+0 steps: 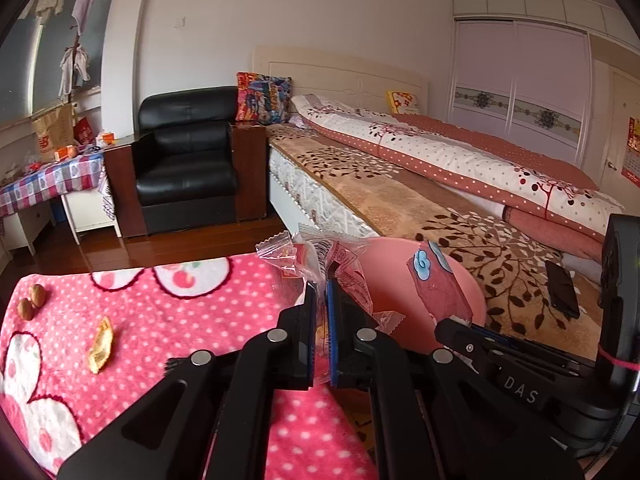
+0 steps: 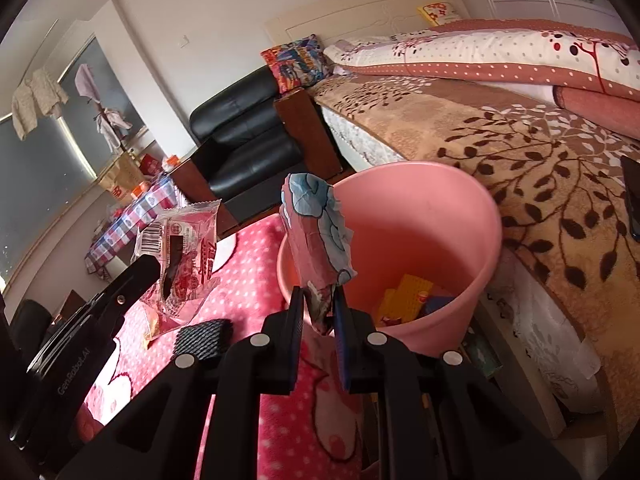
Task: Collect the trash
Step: 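Carry both wrappers over the pink bucket, then open both tools to drop the wrappers into the bucket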
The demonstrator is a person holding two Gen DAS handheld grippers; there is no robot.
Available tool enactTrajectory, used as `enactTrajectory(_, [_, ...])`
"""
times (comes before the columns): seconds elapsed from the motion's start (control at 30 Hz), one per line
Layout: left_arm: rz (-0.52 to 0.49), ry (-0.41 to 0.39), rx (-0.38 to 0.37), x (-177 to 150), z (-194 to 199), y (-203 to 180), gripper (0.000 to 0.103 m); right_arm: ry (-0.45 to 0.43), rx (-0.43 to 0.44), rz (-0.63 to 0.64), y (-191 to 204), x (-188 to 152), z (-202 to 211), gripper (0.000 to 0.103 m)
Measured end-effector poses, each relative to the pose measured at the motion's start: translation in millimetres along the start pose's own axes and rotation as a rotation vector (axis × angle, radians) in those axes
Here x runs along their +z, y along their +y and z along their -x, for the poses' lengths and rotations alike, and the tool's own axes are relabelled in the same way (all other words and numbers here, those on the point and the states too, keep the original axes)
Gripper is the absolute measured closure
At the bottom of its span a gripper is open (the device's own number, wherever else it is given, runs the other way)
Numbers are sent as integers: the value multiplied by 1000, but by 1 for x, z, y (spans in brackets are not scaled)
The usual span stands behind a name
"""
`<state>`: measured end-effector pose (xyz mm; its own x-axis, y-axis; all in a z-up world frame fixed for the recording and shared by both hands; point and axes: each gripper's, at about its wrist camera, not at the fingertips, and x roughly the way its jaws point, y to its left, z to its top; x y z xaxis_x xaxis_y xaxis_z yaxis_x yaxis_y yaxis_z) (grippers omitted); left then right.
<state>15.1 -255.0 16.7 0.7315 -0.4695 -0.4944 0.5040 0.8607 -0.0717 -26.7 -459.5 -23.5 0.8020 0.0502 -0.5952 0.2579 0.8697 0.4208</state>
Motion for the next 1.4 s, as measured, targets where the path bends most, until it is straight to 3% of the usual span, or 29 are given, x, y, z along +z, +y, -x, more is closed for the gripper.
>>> enactTrajectory(0.27, [9,45,-55,7,-29,-15,99,-10,-35,-21,-21,15,-10,88])
enactTrajectory(1.1, [-72,145,-45,-1,-90,-42,99,37,-98,-12,-44,26,-49,87])
enactTrajectory(1.2, [-79,168,-50,0,-96,-45,98,34,-110,-12,-46,26,-49,76])
enactTrajectory(1.27, [-67,181,-61,0,-98,-45,93,28,-120,-12,-47,25,-49,73])
enactTrajectory(1.33, [-53,184,-72,2,-98,-45,80,28,-122,-14,-50,25,-48,73])
enactTrajectory(1.4, [-48,180,-79,3,-96,-46,78,27,-123,-21,-52,25,-47,73])
